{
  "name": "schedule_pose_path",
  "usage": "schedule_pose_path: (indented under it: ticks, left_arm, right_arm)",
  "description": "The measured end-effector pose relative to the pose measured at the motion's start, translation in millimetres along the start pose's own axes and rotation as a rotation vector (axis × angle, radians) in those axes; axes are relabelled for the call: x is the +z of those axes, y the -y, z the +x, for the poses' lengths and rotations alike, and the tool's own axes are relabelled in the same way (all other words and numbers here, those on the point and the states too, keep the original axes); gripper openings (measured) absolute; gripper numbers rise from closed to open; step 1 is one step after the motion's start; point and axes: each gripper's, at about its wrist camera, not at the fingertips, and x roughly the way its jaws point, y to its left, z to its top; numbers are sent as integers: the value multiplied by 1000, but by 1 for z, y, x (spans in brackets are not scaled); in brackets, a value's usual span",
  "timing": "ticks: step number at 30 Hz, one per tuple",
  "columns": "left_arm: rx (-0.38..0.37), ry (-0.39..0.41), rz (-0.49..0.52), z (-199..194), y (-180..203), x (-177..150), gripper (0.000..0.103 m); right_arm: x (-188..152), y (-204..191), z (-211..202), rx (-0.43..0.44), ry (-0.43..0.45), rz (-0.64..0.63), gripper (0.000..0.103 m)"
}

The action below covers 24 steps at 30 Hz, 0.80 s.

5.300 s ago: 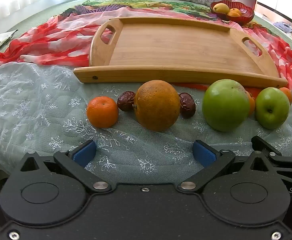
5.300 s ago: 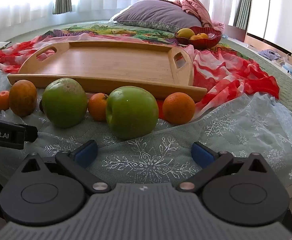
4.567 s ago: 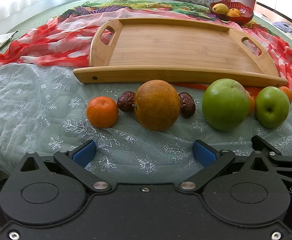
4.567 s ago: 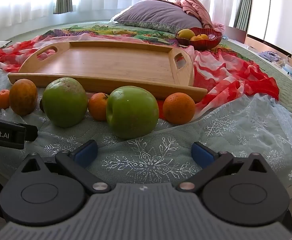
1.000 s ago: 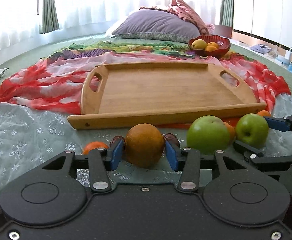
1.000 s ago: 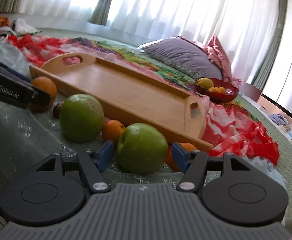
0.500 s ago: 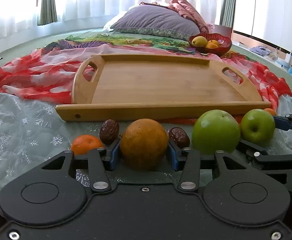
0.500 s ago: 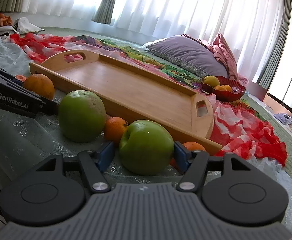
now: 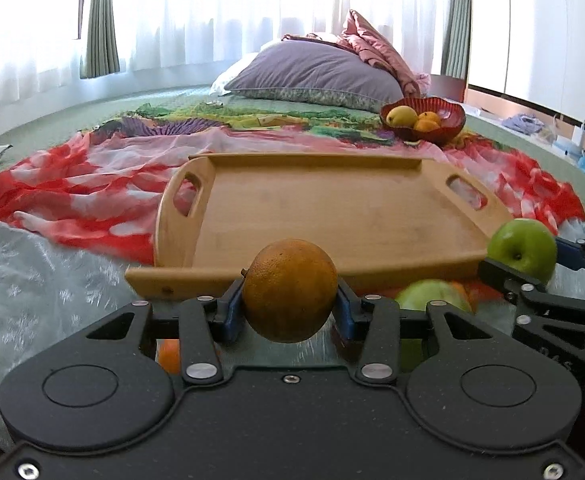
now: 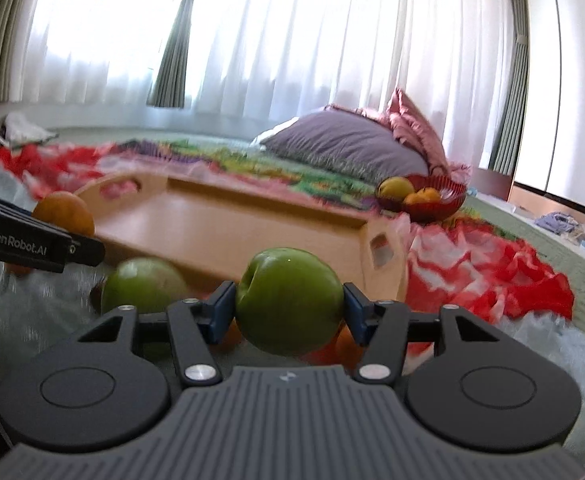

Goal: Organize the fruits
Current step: 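Carry the brown orange onto the tray with the left tool while the right tool carries the apple there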

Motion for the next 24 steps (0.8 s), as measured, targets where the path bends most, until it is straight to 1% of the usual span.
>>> schedule_pose_path:
  ticks: [3,5,7,10,13,16,18,21,24]
  left_arm:
    - [-25,-23,-46,11,-9,16,42]
    - [-48,-33,-78,21,-16,28,42]
    - [-48,-43,-92,33,-22,42,42]
    - [-38,-57,-105,51,-30,65,42]
    - [-44,-68,-115,75,-35,91,42]
    - [-58,-101,-130,103,-39,117,42]
    - [-72,-126,-142,122,-41,130,42]
    - [-77,-165,-147,150,-41,140,42]
    - [-57,-196,-135,174,-39,140,42]
  right_arm:
    - [11,8,6,6,11,11,60]
    - [17,13,16,14,-1,13,60]
    - [25,22,31,13,-24,30,60]
    - [41,38,57,19,-83,106,60]
    - [57,57,89,45,-157,196,60]
    - [74,70,121,60,-218,239,60]
    - [84,77,142,85,-261,267,60]
    - [94,86,172,124,-329,329,60]
    - [99,85,196,140,-373,359,60]
